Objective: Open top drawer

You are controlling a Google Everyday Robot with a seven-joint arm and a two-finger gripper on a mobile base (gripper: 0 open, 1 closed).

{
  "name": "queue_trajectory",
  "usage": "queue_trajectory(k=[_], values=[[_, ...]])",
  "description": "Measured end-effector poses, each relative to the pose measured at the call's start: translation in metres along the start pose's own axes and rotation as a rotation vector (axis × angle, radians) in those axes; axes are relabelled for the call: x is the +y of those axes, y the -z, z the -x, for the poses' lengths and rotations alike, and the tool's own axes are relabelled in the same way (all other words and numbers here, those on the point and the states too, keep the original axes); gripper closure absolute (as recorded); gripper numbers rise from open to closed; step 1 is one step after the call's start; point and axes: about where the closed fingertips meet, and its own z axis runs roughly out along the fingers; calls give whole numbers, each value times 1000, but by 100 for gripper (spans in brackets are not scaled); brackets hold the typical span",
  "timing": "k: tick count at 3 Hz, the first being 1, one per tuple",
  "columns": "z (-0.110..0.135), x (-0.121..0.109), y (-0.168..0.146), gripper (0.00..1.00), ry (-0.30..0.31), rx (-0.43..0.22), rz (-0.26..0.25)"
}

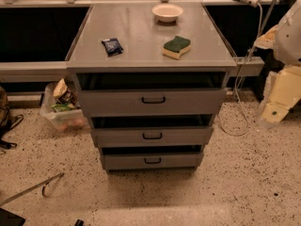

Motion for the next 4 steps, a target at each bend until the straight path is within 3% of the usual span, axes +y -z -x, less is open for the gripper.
queue_trajectory(k=[2, 4], values=[[6, -3, -10, 0, 17, -22, -18], [28, -27, -98, 0, 69, -122, -68]])
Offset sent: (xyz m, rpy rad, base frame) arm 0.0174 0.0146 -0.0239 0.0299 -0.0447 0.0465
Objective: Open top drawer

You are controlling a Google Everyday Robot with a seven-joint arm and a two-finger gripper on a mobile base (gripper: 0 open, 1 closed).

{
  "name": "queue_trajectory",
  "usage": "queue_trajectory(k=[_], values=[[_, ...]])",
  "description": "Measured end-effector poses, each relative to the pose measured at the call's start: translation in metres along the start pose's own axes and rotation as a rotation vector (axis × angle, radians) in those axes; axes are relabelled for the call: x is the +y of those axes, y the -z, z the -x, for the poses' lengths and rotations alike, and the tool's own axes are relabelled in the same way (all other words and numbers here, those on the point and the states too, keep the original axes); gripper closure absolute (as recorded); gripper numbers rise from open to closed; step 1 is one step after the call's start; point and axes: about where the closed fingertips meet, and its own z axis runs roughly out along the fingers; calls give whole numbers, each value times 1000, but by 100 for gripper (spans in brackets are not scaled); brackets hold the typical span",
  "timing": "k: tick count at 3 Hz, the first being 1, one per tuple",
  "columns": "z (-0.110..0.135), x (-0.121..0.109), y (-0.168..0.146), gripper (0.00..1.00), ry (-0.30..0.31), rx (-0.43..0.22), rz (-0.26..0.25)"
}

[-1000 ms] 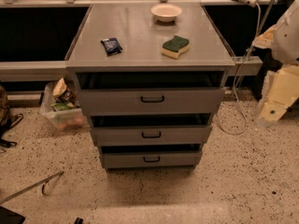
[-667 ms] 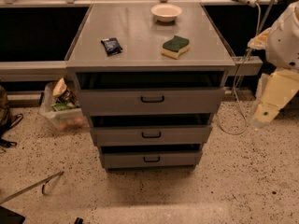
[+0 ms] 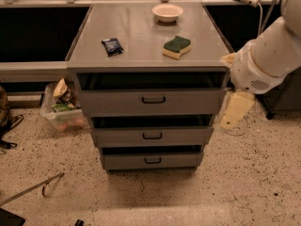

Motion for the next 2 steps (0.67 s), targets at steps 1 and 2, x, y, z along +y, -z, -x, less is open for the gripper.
queue_trajectory(k=[1, 2], values=[[0, -10, -55, 0, -25, -45, 2], [-12, -15, -108, 0, -85, -52, 47]])
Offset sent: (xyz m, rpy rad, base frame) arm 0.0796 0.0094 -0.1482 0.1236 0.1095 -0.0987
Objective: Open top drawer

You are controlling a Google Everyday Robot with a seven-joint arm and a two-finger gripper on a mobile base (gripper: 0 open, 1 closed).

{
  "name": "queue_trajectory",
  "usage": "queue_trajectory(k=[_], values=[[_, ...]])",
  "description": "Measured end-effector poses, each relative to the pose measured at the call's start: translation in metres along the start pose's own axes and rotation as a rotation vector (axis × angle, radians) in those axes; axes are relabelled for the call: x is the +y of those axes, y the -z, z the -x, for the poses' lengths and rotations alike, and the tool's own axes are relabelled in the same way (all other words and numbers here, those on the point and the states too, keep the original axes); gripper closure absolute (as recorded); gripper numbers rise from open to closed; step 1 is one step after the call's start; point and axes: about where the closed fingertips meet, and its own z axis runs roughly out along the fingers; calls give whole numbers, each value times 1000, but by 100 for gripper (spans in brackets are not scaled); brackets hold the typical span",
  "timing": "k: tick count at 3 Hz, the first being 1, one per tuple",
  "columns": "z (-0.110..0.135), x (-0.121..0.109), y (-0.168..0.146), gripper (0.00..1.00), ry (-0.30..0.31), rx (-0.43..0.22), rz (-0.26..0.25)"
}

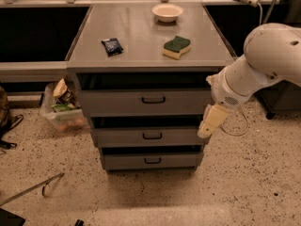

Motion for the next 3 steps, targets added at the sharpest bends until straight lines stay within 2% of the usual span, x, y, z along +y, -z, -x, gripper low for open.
queue_trajectory(k=[1, 2, 3], values=[[0, 0, 0, 0, 0, 0, 0], [0, 3, -20, 0, 31, -49, 1], [13, 4, -52, 0, 113, -95, 47]])
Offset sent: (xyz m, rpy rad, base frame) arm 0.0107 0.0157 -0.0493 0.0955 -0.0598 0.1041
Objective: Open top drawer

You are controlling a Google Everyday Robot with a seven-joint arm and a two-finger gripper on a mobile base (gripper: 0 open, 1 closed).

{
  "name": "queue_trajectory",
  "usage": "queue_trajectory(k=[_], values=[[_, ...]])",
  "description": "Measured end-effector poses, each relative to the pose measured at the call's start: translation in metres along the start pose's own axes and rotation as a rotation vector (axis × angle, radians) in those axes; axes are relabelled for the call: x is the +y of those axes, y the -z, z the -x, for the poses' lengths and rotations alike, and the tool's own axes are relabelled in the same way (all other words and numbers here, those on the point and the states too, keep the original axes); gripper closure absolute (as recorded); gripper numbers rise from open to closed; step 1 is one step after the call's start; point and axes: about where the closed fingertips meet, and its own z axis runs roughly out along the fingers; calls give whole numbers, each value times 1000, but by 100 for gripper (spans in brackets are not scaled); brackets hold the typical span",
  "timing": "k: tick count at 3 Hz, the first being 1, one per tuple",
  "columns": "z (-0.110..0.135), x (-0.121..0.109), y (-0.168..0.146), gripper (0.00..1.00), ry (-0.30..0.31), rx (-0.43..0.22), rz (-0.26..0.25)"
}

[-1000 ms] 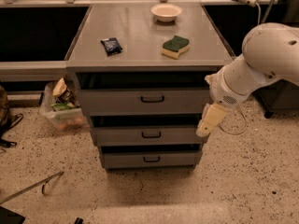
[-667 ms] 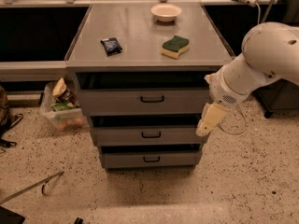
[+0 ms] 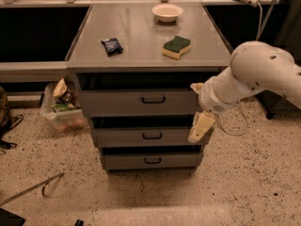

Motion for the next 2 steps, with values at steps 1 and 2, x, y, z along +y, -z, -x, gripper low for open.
queue_trajectory(k=[1, 2], values=[[12, -3, -33, 0, 70, -32, 50], [21, -14, -58, 0, 122, -37, 70]])
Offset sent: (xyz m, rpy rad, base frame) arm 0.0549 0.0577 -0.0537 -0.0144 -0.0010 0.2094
